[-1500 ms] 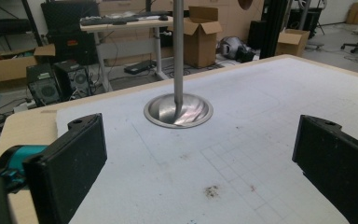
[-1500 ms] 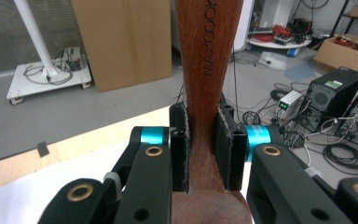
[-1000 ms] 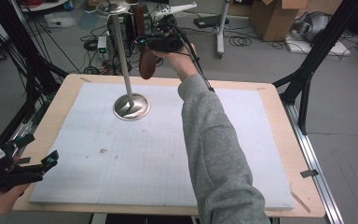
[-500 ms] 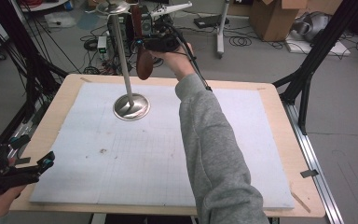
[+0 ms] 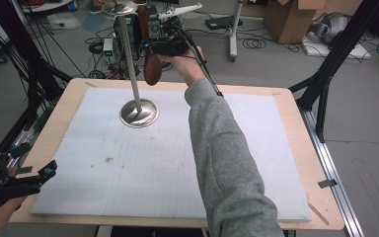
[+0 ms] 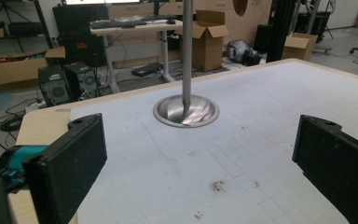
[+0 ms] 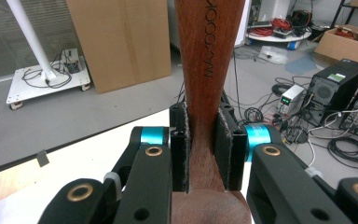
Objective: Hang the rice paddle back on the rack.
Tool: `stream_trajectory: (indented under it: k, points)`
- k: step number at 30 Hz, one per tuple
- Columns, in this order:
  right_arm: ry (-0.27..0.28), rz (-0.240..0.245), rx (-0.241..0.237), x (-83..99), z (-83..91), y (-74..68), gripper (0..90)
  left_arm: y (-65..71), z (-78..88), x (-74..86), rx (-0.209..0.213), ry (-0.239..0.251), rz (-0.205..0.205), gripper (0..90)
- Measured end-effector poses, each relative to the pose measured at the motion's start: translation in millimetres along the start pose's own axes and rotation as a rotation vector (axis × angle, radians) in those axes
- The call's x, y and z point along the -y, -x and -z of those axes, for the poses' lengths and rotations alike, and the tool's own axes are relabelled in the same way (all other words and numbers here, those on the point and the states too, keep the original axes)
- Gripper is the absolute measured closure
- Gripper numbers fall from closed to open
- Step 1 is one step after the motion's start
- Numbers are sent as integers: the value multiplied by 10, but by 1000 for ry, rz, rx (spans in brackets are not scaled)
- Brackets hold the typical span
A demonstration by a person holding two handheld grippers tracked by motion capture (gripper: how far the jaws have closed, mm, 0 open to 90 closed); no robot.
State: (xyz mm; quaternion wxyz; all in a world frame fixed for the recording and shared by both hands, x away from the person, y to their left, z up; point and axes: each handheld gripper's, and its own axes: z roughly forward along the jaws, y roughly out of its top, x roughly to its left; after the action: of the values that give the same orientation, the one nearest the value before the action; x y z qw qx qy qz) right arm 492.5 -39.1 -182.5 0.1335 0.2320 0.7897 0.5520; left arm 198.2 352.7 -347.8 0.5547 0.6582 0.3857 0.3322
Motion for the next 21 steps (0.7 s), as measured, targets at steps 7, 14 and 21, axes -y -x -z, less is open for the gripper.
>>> stream_trajectory:
  k: [7, 14, 21]
  points:
    - [7, -2, -4, -9, -26, -8, 780, -6, -2, 13, -1, -5, 4, 33]
    - [9, -2, -6, -14, -65, -20, 780, 2, 1, 6, 2, 2, 6, 32]
    - [7, -1, -6, -1, -105, -8, 780, 6, 13, 2, 3, 0, 3, 33]
